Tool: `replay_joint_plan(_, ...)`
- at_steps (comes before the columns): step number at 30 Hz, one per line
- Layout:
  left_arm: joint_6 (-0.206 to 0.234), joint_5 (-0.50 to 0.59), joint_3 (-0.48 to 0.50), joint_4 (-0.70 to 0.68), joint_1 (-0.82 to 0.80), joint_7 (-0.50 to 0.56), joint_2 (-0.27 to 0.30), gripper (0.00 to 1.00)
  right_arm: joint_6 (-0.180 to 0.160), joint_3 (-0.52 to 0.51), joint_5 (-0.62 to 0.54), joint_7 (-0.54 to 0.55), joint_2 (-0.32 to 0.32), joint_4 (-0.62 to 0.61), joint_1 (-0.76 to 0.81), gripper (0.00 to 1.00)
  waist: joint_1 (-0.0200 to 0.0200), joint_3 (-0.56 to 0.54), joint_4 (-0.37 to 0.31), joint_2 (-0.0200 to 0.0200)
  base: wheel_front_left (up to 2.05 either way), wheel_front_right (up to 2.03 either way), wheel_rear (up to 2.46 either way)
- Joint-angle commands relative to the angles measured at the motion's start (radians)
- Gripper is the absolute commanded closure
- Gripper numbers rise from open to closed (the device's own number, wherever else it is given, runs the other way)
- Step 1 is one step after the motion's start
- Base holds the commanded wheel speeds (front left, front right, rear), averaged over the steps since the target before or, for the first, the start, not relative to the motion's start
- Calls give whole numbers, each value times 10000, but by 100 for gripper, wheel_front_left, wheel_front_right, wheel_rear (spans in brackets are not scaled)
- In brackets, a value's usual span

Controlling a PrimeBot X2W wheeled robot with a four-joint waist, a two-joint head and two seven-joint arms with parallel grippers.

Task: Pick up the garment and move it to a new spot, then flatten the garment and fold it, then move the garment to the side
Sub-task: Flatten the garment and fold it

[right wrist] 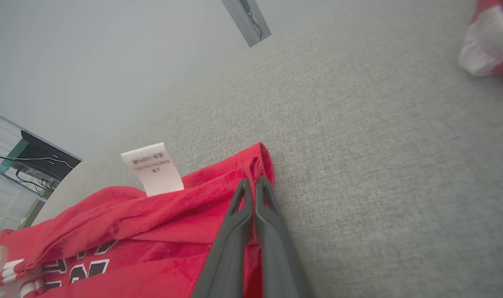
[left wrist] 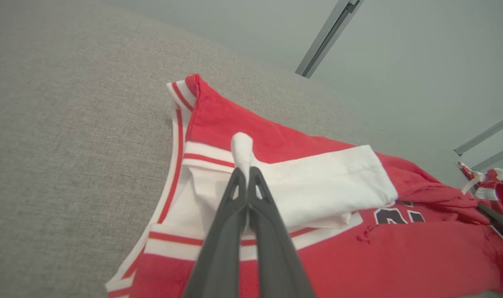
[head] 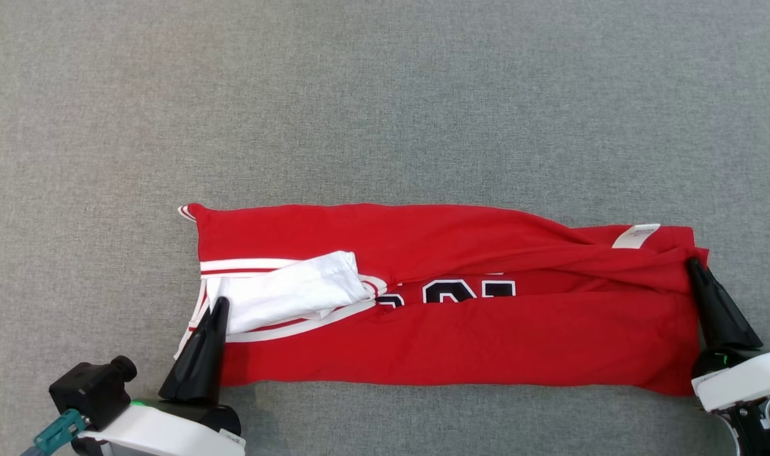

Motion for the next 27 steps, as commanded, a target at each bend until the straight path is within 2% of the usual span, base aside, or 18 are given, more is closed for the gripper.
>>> replay_joint_plan(1, -82, -117, 12, 173, -29, 5, -4, 100, 2, 10, -140, -127, -16, 67, 115, 100, 0, -33, -20, 0, 0, 0, 0)
replay_joint_plan(2, -151, -182, -12, 282, -58, 33, -16, 100, 2, 17, -226, -147, -4, 130, 145, 85, 0, -57, -39, 0, 0, 0, 0)
replay_joint_plan(3, -177, -213, -12, 397, -94, 48, -38, 86, 2, 49, -292, -205, 25, 186, 141, 56, 0, -86, -57, 0, 0, 0, 0)
replay_joint_plan(4, -202, -242, -19, 499, -114, 59, -54, 52, 2, 82, -420, -259, 37, 182, 134, 0, 0, -123, -75, 0, 0, 0, 0)
replay_joint_plan(5, -211, -245, -27, 578, -139, 55, -73, 0, 2, 84, -543, -364, 45, 183, 121, 0, 0, -164, -92, 0, 0, 0, 0)
replay_joint_plan(12, -82, 243, 247, 844, -335, -505, -374, 0, 2, -84, -2180, -1094, 56, 10, 222, 0, 0, -514, -102, 0, 0, 0, 0)
replay_joint_plan(17, -203, 812, 780, 815, -630, -713, -766, 0, 2, -848, -3717, -1441, 609, -560, 248, 0, 0, -751, -108, 0, 0, 0, 0)
replay_joint_plan(22, -426, 1867, 1714, 687, -984, -732, -1408, 0, 2, -1462, -4959, -1408, 1194, -1032, 273, 0, 0, -958, -90, 0, 0, 0, 0)
replay_joint_plan(27, -600, 2794, 2280, 724, -1124, -734, -1667, 0, 2, -1697, -5592, -1115, 1601, -1328, 389, 0, 0, -1133, -68, 0, 0, 0, 0)
